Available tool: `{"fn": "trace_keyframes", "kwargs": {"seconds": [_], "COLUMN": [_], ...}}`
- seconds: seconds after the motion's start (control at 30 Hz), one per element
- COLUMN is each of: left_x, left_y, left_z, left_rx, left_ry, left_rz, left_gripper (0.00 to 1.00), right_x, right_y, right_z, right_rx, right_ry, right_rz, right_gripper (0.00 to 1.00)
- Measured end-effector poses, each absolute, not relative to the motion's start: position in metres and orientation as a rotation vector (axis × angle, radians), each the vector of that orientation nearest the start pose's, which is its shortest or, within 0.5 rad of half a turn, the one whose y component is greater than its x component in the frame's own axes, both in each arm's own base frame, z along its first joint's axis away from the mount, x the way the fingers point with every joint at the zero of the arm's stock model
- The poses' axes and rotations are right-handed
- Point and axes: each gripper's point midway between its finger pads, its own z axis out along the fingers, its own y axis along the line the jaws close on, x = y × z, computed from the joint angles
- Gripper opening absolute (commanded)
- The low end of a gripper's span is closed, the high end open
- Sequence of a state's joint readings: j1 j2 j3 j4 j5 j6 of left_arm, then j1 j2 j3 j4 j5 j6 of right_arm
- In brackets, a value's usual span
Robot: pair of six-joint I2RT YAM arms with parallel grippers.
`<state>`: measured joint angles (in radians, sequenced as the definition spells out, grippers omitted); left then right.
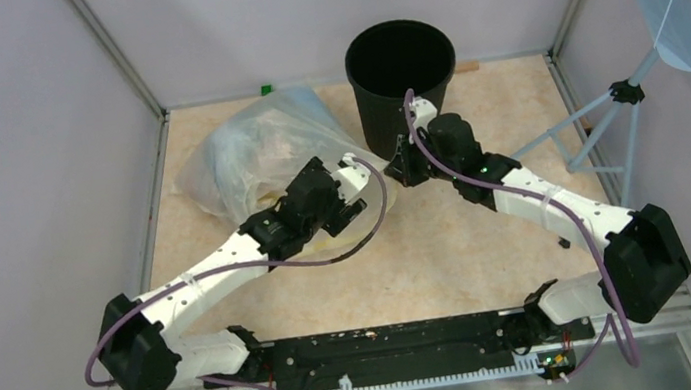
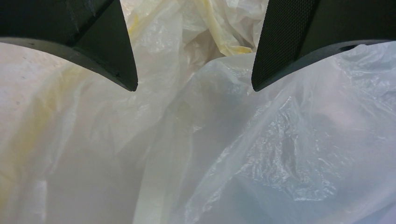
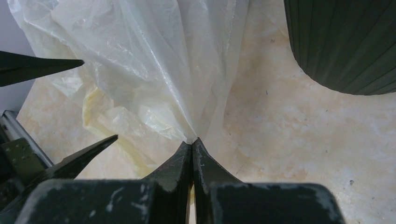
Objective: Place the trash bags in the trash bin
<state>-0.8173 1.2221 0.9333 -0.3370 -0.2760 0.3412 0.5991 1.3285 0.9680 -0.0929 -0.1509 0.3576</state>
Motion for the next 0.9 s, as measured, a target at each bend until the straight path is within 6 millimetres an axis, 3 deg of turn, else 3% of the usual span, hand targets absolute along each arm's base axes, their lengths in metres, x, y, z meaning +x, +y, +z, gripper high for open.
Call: {"fn": "trace_keyframes", "kwargs": {"seconds": [0.2,0.27,0.37,0.43,0.5,0.57,0.67,0.8,0.9], "left_x": [0.312,0.321,0.325,0.325,0.326,0.327,0.329,0.330,0.328], "left_y": [-0.201,-0.196,-0.189,-0.186,-0.185,-0.187,-0.198,-0.219,-0.232], "left_z": [0.165,0.157,0.144,0.142,0.147,0.159,0.192,0.247,0.273], "left_rx": [0.969,0.945,0.940,0.942,0.936,0.933,0.907,0.844,0.812], "left_ry": [1.889,1.904,1.937,1.949,1.952,1.958,1.967,1.959,1.985], "left_rz": [0.229,0.305,0.373,0.397,0.405,0.400,0.329,0.177,0.087], "left_gripper": [0.69,0.51,0.14,0.00,0.00,0.00,0.00,0.00,0.00], "right_x": [0.313,0.312,0.312,0.313,0.314,0.314,0.311,0.303,0.295], "right_y": [0.270,0.271,0.271,0.271,0.270,0.267,0.261,0.254,0.250], "right_z": [0.198,0.196,0.195,0.196,0.196,0.196,0.196,0.202,0.211], "right_rx": [-0.352,-0.349,-0.345,-0.342,-0.333,-0.324,-0.324,-0.341,-0.359], "right_ry": [2.065,2.069,2.069,2.064,2.064,2.060,2.044,1.987,1.929], "right_rz": [0.795,0.803,0.811,0.812,0.807,0.794,0.774,0.768,0.765], "right_gripper": [0.00,0.00,0.00,0.00,0.04,0.27,0.44,0.56,0.57]}}
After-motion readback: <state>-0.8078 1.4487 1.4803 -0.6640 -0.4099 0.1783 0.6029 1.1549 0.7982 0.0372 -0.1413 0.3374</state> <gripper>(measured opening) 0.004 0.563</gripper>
